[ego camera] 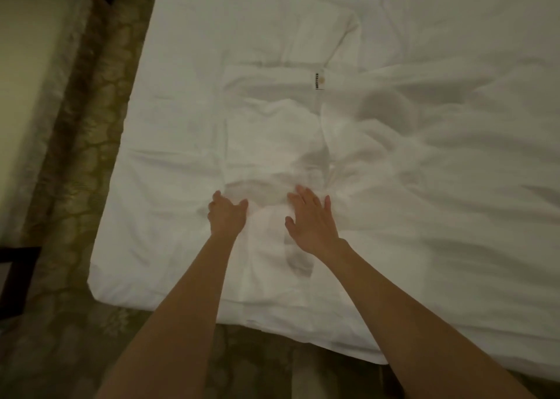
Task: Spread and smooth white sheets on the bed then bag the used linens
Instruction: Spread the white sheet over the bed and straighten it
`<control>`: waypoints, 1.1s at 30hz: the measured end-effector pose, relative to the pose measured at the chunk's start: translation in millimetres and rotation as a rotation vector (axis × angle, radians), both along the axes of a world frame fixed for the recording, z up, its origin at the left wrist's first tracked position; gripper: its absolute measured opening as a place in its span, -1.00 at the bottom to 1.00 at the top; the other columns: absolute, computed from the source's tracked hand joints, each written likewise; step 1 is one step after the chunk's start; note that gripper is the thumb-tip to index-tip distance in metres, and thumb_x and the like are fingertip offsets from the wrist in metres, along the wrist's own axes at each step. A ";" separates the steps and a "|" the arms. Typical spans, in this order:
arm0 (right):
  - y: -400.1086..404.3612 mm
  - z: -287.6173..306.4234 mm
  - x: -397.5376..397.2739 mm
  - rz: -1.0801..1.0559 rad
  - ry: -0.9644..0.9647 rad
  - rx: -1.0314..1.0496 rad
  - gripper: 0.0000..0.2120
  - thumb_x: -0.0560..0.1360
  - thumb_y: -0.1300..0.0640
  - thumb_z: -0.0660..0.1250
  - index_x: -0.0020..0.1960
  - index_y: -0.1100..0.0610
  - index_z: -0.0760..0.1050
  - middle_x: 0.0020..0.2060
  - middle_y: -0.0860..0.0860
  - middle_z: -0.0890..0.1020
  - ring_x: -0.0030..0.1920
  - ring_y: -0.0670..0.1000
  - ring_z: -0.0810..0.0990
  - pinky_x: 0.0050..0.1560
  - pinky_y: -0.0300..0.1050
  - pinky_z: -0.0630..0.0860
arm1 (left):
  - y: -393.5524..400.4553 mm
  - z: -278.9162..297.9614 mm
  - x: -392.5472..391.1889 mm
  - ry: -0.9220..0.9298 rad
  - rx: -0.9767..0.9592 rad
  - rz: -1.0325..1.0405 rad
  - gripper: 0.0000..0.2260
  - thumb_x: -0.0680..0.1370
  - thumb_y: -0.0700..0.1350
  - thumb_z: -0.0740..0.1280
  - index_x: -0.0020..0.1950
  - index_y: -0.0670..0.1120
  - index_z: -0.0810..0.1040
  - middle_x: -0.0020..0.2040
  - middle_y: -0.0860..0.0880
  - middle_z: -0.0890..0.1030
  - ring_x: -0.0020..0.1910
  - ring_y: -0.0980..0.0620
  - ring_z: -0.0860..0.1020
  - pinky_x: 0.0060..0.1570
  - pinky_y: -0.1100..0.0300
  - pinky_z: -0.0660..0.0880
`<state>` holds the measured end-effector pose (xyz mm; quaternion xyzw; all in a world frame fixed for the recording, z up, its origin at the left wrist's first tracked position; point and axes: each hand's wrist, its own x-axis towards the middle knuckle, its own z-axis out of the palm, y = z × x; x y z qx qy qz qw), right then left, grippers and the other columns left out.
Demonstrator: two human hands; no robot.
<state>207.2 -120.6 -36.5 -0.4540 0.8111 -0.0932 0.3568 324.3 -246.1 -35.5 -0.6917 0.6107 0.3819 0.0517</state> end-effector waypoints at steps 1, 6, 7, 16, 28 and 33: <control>-1.3 -1.8 1.2 -0.006 -0.003 0.015 -0.51 0.62 0.04 0.12 0.52 0.09 0.14 0.56 0.03 0.03 0.55 0.02 -0.04 0.49 0.17 -0.17 | -4.2 -3.1 4.2 0.027 0.037 0.092 -0.39 0.56 -0.07 0.36 0.50 -0.24 0.18 0.44 -0.27 0.32 0.39 -0.25 0.34 0.37 -0.03 0.31; -11.6 -0.9 6.8 -0.091 0.026 0.019 -0.61 0.59 -0.03 0.17 0.39 0.06 0.34 0.49 0.04 0.20 0.48 0.07 0.15 0.46 0.28 -0.14 | -7.9 -7.7 14.1 0.154 0.073 0.055 -0.71 0.54 -0.11 0.36 0.19 -0.26 0.55 0.12 -0.22 0.61 0.13 -0.21 0.57 0.08 0.03 0.47; -15.8 1.9 8.3 -0.115 0.034 0.021 -0.62 0.58 -0.05 0.18 0.34 0.07 0.38 0.42 0.05 0.27 0.44 0.09 0.21 0.45 0.30 -0.12 | -8.6 -6.9 16.2 0.148 0.043 0.018 -0.72 0.55 -0.11 0.36 0.17 -0.26 0.56 0.11 -0.24 0.62 0.12 -0.22 0.57 0.08 0.04 0.46; -52.1 15.4 49.4 -0.001 -0.031 -0.007 -0.57 0.53 -0.14 0.24 0.25 0.14 0.43 0.19 0.09 0.44 0.23 0.13 0.38 0.27 0.10 0.33 | -24.7 -4.2 47.5 0.164 -0.046 0.057 -0.79 0.57 -0.10 0.35 0.00 -0.26 0.57 -0.15 -0.18 0.59 -0.14 -0.15 0.55 -0.14 0.06 0.45; -76.7 46.0 7.0 -0.627 -0.604 -0.061 -0.66 0.48 -0.18 0.32 -0.06 0.11 0.50 -0.07 0.08 0.65 -0.05 0.09 0.63 0.07 0.07 0.58 | 6.2 50.2 -13.1 0.568 0.243 -0.218 -0.57 0.44 -0.14 0.31 0.31 -0.11 0.44 -0.09 -0.09 0.62 -0.23 0.08 0.60 -0.28 0.21 0.52; -42.5 57.9 -65.8 -0.757 -0.404 -0.161 -0.82 0.48 0.10 0.32 -0.17 0.22 0.50 -0.23 0.11 0.58 -0.17 0.12 0.54 -0.14 -0.06 0.47 | 68.6 69.8 -87.0 0.651 0.399 -0.384 -0.60 0.43 -0.47 0.23 0.20 -0.14 0.40 -0.22 -0.04 0.51 -0.38 0.15 0.49 -0.44 0.32 0.43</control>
